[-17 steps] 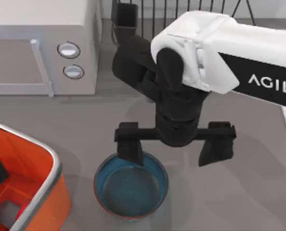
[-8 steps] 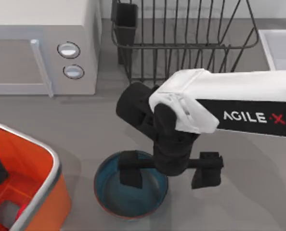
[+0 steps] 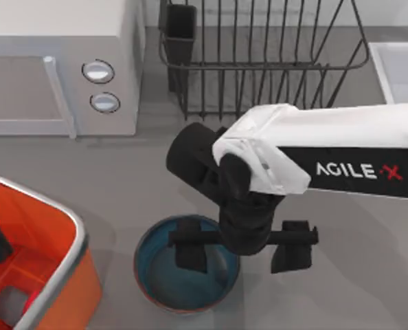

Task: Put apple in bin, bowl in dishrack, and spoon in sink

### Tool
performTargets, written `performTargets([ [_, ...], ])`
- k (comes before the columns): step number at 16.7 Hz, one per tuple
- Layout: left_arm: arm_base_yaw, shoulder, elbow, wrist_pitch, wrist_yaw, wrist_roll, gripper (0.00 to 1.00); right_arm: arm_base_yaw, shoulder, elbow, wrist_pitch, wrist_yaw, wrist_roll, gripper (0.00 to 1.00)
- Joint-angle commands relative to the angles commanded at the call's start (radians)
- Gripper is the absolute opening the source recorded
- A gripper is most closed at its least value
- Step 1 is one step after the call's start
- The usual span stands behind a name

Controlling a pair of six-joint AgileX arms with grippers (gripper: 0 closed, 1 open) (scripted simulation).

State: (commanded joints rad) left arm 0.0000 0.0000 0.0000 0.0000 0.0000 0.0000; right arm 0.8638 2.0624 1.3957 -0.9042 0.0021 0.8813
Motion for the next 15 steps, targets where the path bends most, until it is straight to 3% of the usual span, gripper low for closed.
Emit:
performTargets([
  [10, 0.0, 0.0, 0.0, 0.0, 0.0, 0.0, 1.0, 0.0, 0.0, 0.0, 0.0, 0.0, 0.0, 0.02],
  [15, 0.0, 0.0, 0.0, 0.0, 0.0, 0.0, 1.0, 0.0, 0.0, 0.0, 0.0, 0.0, 0.0, 0.0],
])
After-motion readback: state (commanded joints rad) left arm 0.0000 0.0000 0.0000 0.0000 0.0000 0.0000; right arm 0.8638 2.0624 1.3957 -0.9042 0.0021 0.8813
